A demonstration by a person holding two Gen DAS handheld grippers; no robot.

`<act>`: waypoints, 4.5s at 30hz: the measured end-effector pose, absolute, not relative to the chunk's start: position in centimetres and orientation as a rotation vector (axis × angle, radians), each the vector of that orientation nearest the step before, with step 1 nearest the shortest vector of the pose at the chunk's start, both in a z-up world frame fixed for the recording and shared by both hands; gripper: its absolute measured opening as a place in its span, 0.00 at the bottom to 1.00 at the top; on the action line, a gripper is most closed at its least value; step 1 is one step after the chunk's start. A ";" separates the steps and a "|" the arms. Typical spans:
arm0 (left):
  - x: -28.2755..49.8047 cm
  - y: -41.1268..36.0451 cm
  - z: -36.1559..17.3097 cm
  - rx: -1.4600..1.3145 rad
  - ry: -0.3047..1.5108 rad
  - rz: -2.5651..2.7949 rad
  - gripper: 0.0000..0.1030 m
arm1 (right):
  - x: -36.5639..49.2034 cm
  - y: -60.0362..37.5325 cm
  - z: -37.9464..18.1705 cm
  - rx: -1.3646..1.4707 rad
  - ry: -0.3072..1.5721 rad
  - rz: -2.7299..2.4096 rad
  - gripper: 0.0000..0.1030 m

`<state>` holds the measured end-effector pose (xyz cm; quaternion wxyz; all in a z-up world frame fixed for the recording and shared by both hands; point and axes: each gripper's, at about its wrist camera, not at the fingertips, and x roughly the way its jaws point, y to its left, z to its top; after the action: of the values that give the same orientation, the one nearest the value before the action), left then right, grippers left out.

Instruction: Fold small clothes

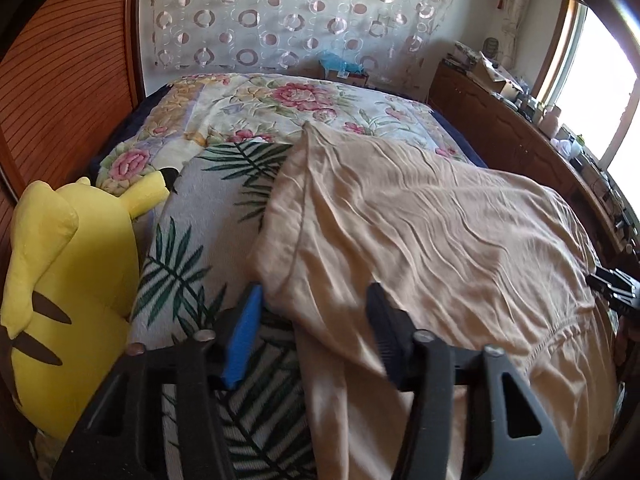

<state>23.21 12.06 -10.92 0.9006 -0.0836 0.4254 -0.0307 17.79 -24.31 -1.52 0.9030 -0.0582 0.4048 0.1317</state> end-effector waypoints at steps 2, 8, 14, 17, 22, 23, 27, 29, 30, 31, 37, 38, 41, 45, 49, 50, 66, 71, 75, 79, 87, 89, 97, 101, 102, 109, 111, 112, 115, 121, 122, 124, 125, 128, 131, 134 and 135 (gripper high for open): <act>23.8 12.3 -10.9 -0.187 0.891 -0.065 0.10 | 17.8 -24.3 -1.6 -0.120 0.837 0.272 0.54; 22.9 11.5 -9.2 -0.139 0.819 -0.059 0.07 | 17.9 -24.6 -1.5 -0.109 0.838 0.268 0.54; 23.5 10.5 -8.4 -0.055 0.823 -0.060 0.07 | 18.7 -25.5 -1.3 -0.055 0.860 0.274 0.53; 24.5 10.8 -8.5 -0.048 0.836 -0.050 0.07 | 19.5 -25.9 -1.3 -0.039 0.872 0.271 0.53; 25.6 11.4 -9.5 -0.091 0.873 -0.085 0.07 | 20.5 -26.1 -0.8 -0.041 0.842 0.269 0.08; 25.5 11.5 -9.3 -0.097 0.863 -0.091 0.07 | 20.4 -26.0 -0.5 -0.040 0.828 0.289 0.06; 24.1 11.6 -7.2 -0.107 0.780 -0.110 0.05 | 19.2 -25.9 1.1 -0.063 0.737 0.301 0.04; 23.7 11.7 -6.1 -0.118 0.754 -0.132 0.05 | 18.6 -26.0 2.1 -0.063 0.700 0.300 0.03; 23.4 11.8 -5.5 -0.121 0.736 -0.128 0.05 | 18.2 -26.1 2.6 -0.062 0.674 0.300 0.03; 23.1 11.8 -4.9 -0.127 0.725 -0.133 0.05 | 17.8 -26.2 3.0 -0.055 0.654 0.302 0.03; 18.7 11.3 -1.4 -0.120 0.635 -0.166 0.05 | 13.0 -27.7 5.6 -0.019 0.555 0.334 0.03; 17.2 11.2 -0.8 -0.118 0.621 -0.171 0.05 | 11.6 -28.2 5.9 -0.009 0.538 0.342 0.03; 14.0 11.0 0.0 -0.106 0.603 -0.173 0.05 | 7.7 -30.1 5.8 0.018 0.524 0.356 0.03; 9.8 10.9 0.4 -0.098 0.588 -0.173 0.05 | 3.1 -31.6 5.6 0.000 0.521 0.369 0.03; 6.1 10.2 0.0 -0.092 0.596 -0.190 0.05 | -0.4 -33.3 5.9 -0.009 0.531 0.370 0.03; 5.5 10.1 -0.1 -0.091 0.599 -0.189 0.05 | -1.2 -33.7 5.8 -0.012 0.537 0.367 0.03; 1.4 10.9 -7.3 -0.122 0.792 -0.129 0.08 | -2.7 -34.3 3.5 -0.011 0.767 0.353 0.03; 0.6 10.7 -8.1 -0.101 0.802 -0.113 0.24 | -1.8 -34.5 3.2 -0.017 0.793 0.322 0.23; 0.2 10.6 -7.5 -0.112 0.781 -0.123 0.44 | -1.8 -34.4 4.5 -0.035 0.752 0.310 0.39; 0.4 10.2 -7.2 -0.094 0.766 -0.108 0.71 | -2.7 -32.7 4.8 -0.060 0.723 0.322 0.45; 0.9 9.8 -7.8 -0.073 0.774 -0.071 0.73 | -0.6 -29.3 1.5 -0.097 0.745 0.383 0.46; 1.0 9.9 -8.0 -0.075 0.779 -0.065 0.73 | -0.1 -28.7 0.8 -0.103 0.758 0.395 0.46; 1.1 9.8 -9.1 -0.078 0.802 -0.048 0.73 | 2.0 -27.0 -1.5 -0.083 0.838 0.400 0.46; 1.0 9.8 -9.6 -0.086 0.811 -0.046 0.73 | 2.4 -26.4 -2.1 -0.114 0.846 0.362 0.46; 1.0 9.8 -9.7 -0.087 0.815 -0.045 0.73 | 2.5 -26.2 -2.1 -0.118 0.845 0.357 0.46; 0.7 9.8 -11.4 -0.102 0.856 -0.047 0.73 | 1.7 -24.8 -2.8 -0.175 0.828 0.334 0.61; 0.5 9.6 -11.8 -0.098 0.863 -0.049 0.73 | 1.6 -24.8 -2.9 -0.170 0.830 0.329 0.66; 0.3 9.4 -11.8 -0.088 0.859 -0.046 0.73 | 1.6 -24.9 -2.9 -0.166 0.834 0.326 0.69; -0.1 9.2 -11.8 -0.091 0.855 -0.051 0.73 | 1.5 -25.1 -2.9 -0.169 0.833 0.324 0.72; -0.7 9.0 -11.6 -0.124 0.842 -0.055 0.64 | 1.3 -25.5 -3.0 -0.164 0.814 0.324 0.77; -0.7 8.9 -11.6 -0.127 0.845 -0.063 0.55 | 1.2 -25.5 -3.1 -0.164 0.809 0.324 0.77; -0.6 8.7 -11.5 -0.132 0.850 -0.084 0.51 | 1.1 -25.6 -3.2 -0.164 0.804 0.326 0.78; -0.5 8.6 -11.5 -0.126 0.850 -0.079 0.47 | 1.1 -25.7 -3.2 -0.163 0.802 0.327 0.78; -0.3 8.6 -11.4 -0.137 0.850 -0.087 0.05 | 1.0 -25.9 -3.3 -0.165 0.799 0.330 0.79; -0.1 7.9 -10.6 -0.181 0.824 -0.170 0.05 | 1.0 -25.9 -3.2 -0.169 0.800 0.337 0.79; 0.3 6.3 -8.6 -0.165 0.767 -0.210 0.05 | 1.2 -26.1 -3.0 -0.163 0.819 0.348 0.79; 0.6 5.7 -7.9 -0.160 0.748 -0.226 0.05 | 1.2 -26.3 -2.9 -0.152 0.822 0.354 0.79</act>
<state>0.57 5.73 -7.88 0.9216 -0.0779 0.3640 -0.1101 1.24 -26.33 -2.88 0.8987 -0.0736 0.3971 0.1710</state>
